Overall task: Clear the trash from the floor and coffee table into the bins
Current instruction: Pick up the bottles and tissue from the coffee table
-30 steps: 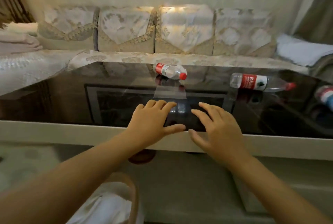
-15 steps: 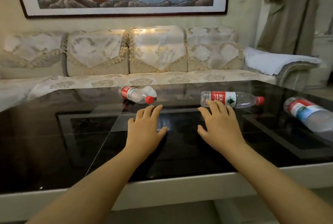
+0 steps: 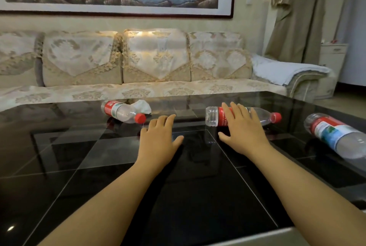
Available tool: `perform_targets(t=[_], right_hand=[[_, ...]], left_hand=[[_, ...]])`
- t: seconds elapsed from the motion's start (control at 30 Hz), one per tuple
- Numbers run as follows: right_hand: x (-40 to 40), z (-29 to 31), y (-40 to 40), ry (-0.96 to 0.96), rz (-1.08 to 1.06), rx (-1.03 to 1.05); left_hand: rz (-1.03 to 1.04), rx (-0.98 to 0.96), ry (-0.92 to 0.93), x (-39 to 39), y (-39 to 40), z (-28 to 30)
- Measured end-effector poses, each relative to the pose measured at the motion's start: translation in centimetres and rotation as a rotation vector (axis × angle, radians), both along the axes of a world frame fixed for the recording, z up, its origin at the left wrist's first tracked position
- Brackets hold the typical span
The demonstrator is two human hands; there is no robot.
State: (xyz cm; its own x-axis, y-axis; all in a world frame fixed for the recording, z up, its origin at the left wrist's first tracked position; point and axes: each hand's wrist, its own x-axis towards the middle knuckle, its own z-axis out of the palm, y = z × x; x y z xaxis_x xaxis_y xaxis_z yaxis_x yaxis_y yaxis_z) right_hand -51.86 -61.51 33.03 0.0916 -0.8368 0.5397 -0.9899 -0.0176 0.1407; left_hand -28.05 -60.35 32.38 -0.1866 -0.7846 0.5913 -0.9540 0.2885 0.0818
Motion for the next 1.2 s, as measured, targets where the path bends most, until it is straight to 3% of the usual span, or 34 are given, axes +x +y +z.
perform_targets(t=[0.23,0.33,0.4,0.5,0.6,0.7,0.83,0.93,1.0,1.13,1.2], right_hand=[[0.0,0.1,-2.5,-0.077,0.018,0.097],[0.6,0.4,-1.9,-0.125,0.092,0.028],[1.4,0.6,-1.2,-0.335,0.247,-0.001],[3.0,1.0,0.0,-0.865,0.526,0.036],[3.6,1.3,0.9,-1.232,0.594,-0.021],[3.3,1.3,1.1,-1.325,0.495,0.022],[4.6,1.5,1.1,-1.443,0.36,0.378],[6.9,2.0,1.0,-1.445,0.342,0.532],[8.4,2.3,0.9,-1.475,0.338,0.571],[11.8,2.1,1.0,-1.746,0.436,0.563],[13.3,1.7,1.1,-1.81,0.491,0.422]], left_hand=[[0.016,0.036,0.012,-0.2,-1.0,-0.4],[0.036,0.023,0.013,-0.2,-1.0,-0.4],[0.055,0.016,0.015,-0.2,-0.8,-0.3],[0.074,0.012,0.031,-0.3,-0.4,-0.2],[0.078,0.007,0.059,-0.3,0.0,-0.1],[0.074,0.009,0.087,-0.3,0.3,0.0],[0.091,0.014,0.088,-0.4,0.0,0.1],[0.112,0.016,0.092,-0.2,-0.2,0.1],[0.106,-0.012,0.155,0.2,-0.4,0.4],[-0.005,-0.065,0.456,1.9,-0.7,1.1],[0.028,-0.112,0.399,4.6,-1.7,1.3]])
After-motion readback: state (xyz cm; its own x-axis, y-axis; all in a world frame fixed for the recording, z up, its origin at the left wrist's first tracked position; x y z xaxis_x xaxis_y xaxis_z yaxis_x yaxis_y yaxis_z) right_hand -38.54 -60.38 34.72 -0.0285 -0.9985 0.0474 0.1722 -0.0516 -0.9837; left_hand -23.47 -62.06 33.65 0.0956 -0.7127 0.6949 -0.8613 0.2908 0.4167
